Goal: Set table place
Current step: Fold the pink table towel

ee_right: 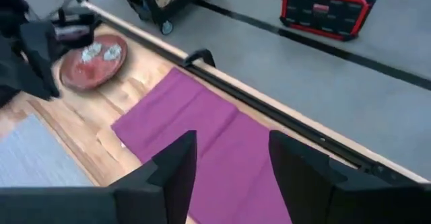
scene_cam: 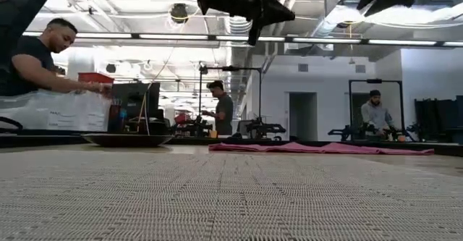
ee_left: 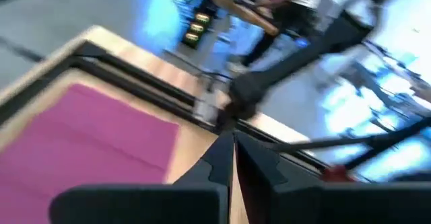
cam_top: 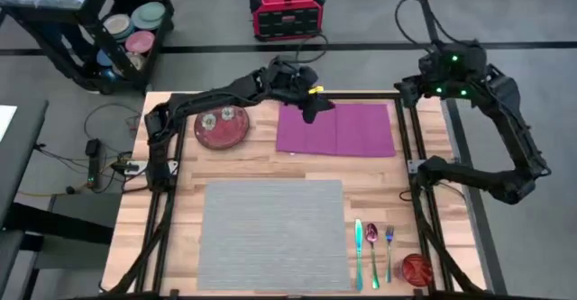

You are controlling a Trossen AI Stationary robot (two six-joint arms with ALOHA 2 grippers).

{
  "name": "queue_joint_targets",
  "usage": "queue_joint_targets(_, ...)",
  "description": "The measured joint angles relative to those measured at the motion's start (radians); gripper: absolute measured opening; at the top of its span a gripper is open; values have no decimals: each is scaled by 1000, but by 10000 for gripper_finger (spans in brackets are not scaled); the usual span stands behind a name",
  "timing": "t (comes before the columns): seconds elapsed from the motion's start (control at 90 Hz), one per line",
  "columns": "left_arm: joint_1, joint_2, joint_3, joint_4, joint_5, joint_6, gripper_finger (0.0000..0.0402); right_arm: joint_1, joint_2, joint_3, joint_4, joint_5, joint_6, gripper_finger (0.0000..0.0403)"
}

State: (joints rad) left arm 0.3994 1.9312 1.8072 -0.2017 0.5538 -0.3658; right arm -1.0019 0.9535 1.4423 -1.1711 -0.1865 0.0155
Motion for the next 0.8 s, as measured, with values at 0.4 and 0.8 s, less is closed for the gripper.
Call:
queue_joint_targets(0.4,-50,0,0,-6,-25,-102,173,0,1,7,-92,0,-18,205)
queue_joint_targets(0.8,-53,0,-54,-212,-270,-157,182,0,1,7,-184,1,-20,205)
